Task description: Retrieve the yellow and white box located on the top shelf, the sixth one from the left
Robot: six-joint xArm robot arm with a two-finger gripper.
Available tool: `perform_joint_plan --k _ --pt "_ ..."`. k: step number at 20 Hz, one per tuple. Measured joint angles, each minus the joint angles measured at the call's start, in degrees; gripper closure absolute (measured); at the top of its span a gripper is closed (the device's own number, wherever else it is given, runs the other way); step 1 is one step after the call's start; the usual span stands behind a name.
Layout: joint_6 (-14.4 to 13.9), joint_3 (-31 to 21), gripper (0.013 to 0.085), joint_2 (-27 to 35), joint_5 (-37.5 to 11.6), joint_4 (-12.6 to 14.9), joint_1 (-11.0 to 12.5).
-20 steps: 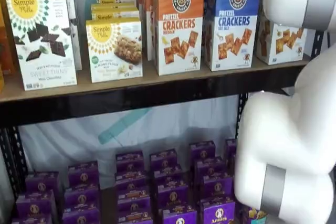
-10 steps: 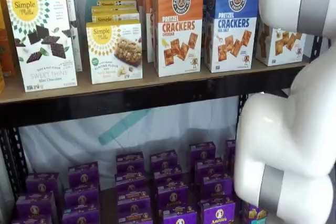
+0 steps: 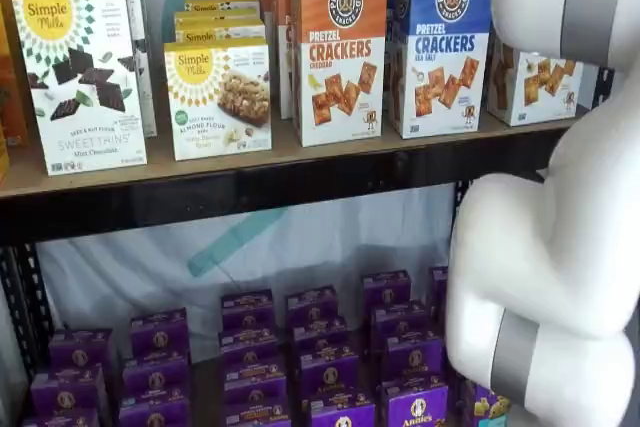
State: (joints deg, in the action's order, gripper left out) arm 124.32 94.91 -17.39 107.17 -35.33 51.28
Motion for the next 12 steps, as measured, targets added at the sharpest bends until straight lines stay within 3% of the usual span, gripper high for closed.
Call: perform_joint_plan --k 6,12 --pt "2.2 -1.7 0.013 0.2 -8.7 0.8 -1.5" --pt "3.9 -1.5 0.013 2.0 -15.5 6.6 -5.2"
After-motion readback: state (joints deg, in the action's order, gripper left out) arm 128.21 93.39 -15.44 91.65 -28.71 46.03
